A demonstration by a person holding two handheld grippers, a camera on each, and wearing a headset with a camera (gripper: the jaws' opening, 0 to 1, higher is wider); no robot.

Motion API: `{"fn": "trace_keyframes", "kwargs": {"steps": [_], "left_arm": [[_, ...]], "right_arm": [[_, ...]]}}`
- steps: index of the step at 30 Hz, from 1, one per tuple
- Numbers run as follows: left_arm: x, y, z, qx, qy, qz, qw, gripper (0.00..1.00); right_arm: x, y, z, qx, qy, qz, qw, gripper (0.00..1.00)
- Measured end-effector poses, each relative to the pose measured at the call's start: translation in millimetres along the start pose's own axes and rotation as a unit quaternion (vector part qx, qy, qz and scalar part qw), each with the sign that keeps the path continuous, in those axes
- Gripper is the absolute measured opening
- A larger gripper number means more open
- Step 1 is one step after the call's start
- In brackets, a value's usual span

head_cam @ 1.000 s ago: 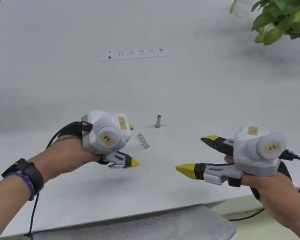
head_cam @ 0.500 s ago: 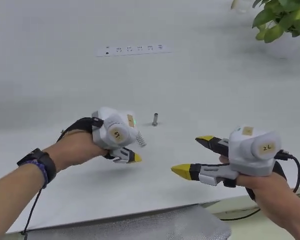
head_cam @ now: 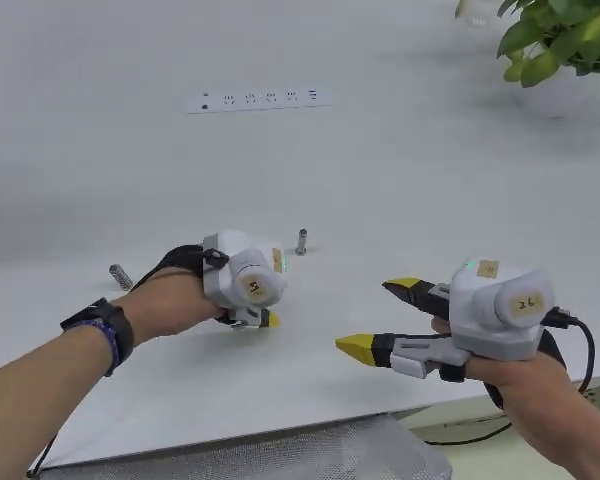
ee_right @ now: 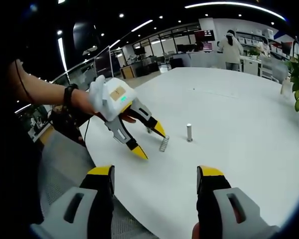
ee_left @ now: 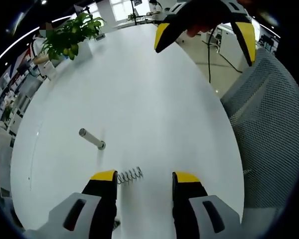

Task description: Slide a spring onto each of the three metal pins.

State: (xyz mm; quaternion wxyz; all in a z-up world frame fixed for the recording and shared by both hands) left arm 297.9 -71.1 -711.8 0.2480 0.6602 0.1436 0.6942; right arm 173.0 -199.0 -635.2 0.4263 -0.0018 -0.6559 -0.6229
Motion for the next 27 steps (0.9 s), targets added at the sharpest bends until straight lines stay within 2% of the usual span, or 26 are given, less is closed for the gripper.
{"fn": "trace_keyframes", "kwargs": {"steps": [8,16,19,20,22,24,27], "left_arm": [[-8.4,-4.1,5.3,-0.02,0.001,0.018,0.9996,0.37],[-15.8,-0.2,12.2,-0.032,0.003,0.028,0.9991,0.33],[-17.9,1.4,14.8,-0.019,0.0,0.028,0.9994,0.3],[-18.4,3.4,15.7,0.001,-0.001,0.023,0.9997,0.27],[-18.8,5.4,17.2,-0.001,-0.004,0.022,0.9997,0.25],[-19.8,2.8,18.5,-0.008,0.0,0.034,0.9994,0.25],[-20.4,0.7,17.3,-0.004,-0.004,0.038,0.9993,0.22]], "right_arm": [[-2.5,0.2,1.8,0.002,0.007,0.0,1.0,0.65],[-3.8,0.4,-1.3,0.003,0.012,0.001,0.9999,0.63],[-4.0,1.5,-2.2,0.002,0.012,-0.001,0.9999,0.62],[-4.1,1.7,-2.6,0.002,0.011,-0.002,0.9999,0.62],[-4.1,1.7,-2.9,0.0,0.011,-0.004,0.9999,0.62],[-4.2,1.7,-2.5,0.0,0.011,-0.004,0.9999,0.62],[-5.2,0.8,-1.7,0.0,0.011,-0.004,0.9999,0.62]]}}
Point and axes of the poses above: the centre of the closed fingertips' face, and the gripper's own axes: x roughly backward along the fingers, z roughly to its left, y roughly out of its top, the point moved 7 cm from there along x, roughly backward along the fingers, and after that the axes turned 9 degrees about x, right-handed, at the moved point
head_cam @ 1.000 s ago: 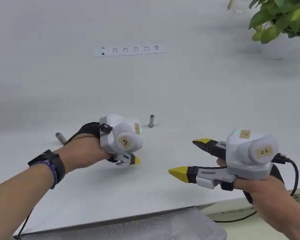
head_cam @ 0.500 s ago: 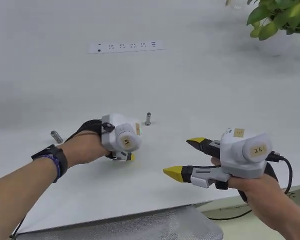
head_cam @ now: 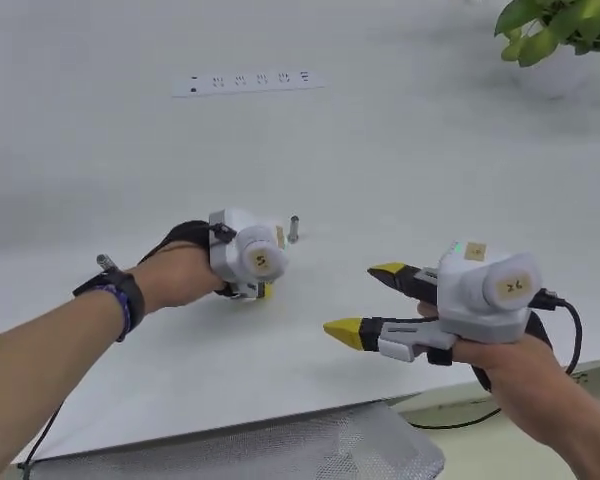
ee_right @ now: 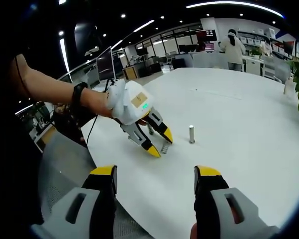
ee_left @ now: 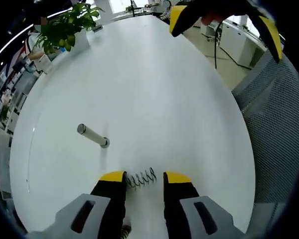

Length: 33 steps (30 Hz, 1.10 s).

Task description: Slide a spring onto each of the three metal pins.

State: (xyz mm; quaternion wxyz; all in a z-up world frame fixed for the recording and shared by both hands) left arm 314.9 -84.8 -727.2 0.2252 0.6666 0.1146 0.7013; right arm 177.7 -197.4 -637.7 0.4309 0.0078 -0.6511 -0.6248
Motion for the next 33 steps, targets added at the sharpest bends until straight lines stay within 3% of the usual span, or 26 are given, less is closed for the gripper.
{"fn": "trace_keyframes", "kwargs": {"steps": [12,33], "left_arm": [[1.0,-2.7,-5.0,0.001,-0.002,0.006,1.0,0.16],[11.8,-21.7,-32.5,0.059,-0.001,-0.011,0.9982,0.16]], "right_arm": [[-2.8,-0.3,1.5,-0.001,0.002,-0.003,1.0,0.61],[-3.3,0.2,2.7,0.001,0.004,-0.003,1.0,0.6]]}}
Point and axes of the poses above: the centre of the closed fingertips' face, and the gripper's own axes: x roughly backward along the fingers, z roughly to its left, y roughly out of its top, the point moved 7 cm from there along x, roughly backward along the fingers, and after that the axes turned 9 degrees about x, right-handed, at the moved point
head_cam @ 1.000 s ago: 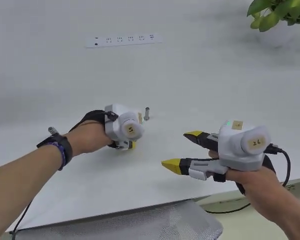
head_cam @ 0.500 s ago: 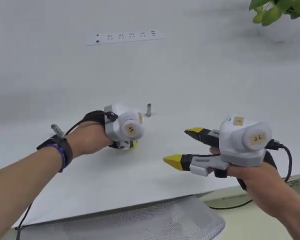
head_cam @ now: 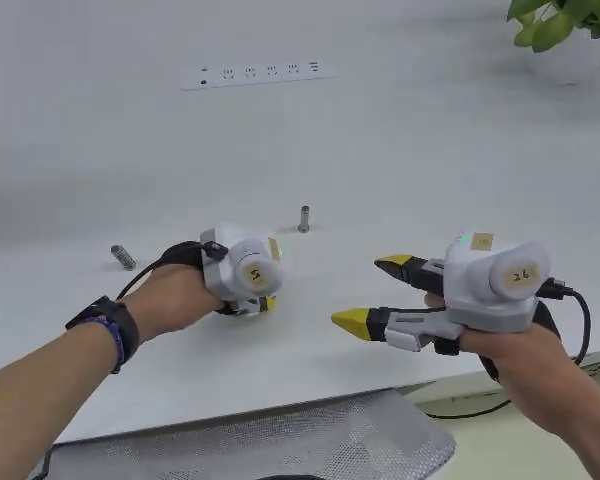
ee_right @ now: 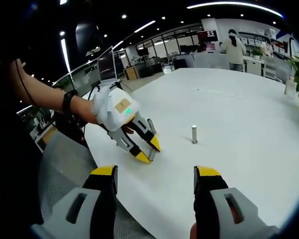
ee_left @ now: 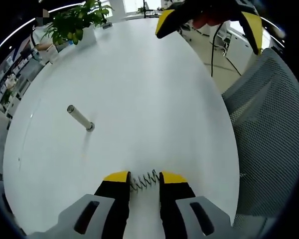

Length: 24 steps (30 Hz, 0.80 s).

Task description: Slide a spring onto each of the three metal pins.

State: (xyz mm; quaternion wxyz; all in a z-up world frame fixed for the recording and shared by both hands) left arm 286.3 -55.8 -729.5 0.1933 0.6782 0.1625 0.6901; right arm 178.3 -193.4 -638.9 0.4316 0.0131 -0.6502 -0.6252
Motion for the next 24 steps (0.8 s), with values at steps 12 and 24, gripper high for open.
{"fn": "trace_keyframes", "kwargs": {"steps": [12,24], "left_arm": [[5.6,-3.8,-5.6,0.033,-0.006,-0.017,0.9993,0.21],[9.7,-8.7,1.8,0.001,-0.018,-0.012,0.9998,0.28]], "right_arm": [[-2.9,0.4,4.6,0.005,0.01,0.004,0.9999,0.6],[-4.7,3.5,5.3,0.008,0.014,0.001,0.9999,0.61]]}}
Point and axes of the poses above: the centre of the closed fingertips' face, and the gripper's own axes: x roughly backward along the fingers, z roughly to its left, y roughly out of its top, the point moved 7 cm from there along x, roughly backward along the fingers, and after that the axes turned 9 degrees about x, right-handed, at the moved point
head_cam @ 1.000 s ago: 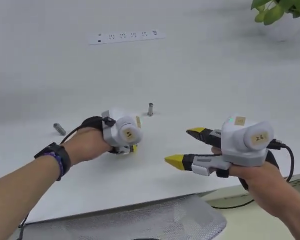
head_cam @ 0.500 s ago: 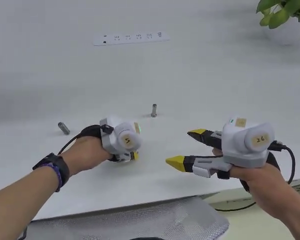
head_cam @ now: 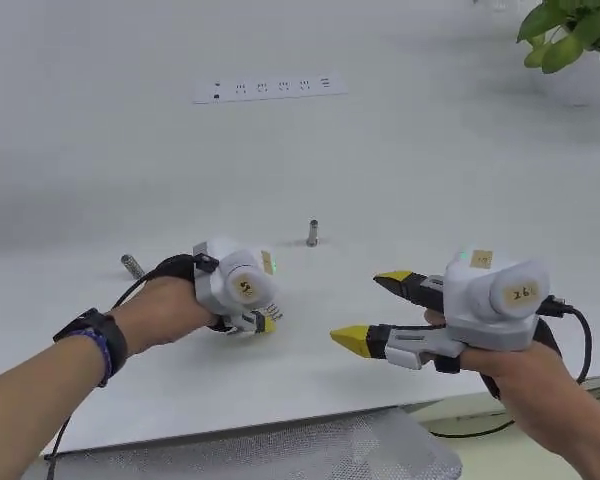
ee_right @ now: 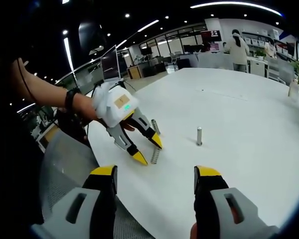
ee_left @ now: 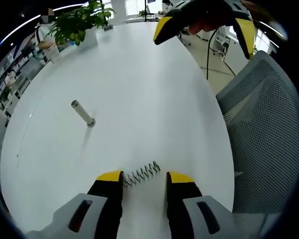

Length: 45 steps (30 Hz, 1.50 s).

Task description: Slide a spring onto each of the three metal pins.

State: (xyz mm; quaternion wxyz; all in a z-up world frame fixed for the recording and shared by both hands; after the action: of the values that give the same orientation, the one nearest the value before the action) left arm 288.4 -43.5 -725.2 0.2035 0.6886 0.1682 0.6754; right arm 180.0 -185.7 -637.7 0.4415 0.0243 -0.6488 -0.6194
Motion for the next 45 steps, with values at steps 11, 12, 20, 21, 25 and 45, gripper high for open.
{"fn": "trace_keyframes", "kwargs": {"steps": [11,12,20,21,25,45], "left_arm": [[0.5,-9.7,-0.7,-0.015,-0.012,0.023,0.9995,0.22],[0.6,-12.1,-1.4,-0.017,-0.011,0.027,0.9994,0.21],[2.9,-18.1,-5.9,-0.009,-0.015,0.032,0.9993,0.05],[3.1,-18.5,-6.8,-0.011,-0.014,0.032,0.9993,0.04],[3.6,-20.1,-8.6,0.006,-0.024,0.034,0.9991,0.03],[30.6,-24.6,-12.8,0.094,-0.012,-0.013,0.9954,0.02]], "right_arm": [[-1.2,0.2,-0.1,0.007,0.005,0.005,1.0,0.64],[-1.1,0.1,-0.2,0.008,0.005,0.006,0.9999,0.64],[-1.6,-0.7,1.6,0.011,0.01,0.009,0.9998,0.66],[-1.6,-1.2,1.6,0.013,0.01,0.011,0.9998,0.66],[-1.5,-1.5,2.0,0.013,0.011,0.01,0.9998,0.67],[-4.7,2.8,6.4,0.029,0.018,0.012,0.9993,0.66]]}}
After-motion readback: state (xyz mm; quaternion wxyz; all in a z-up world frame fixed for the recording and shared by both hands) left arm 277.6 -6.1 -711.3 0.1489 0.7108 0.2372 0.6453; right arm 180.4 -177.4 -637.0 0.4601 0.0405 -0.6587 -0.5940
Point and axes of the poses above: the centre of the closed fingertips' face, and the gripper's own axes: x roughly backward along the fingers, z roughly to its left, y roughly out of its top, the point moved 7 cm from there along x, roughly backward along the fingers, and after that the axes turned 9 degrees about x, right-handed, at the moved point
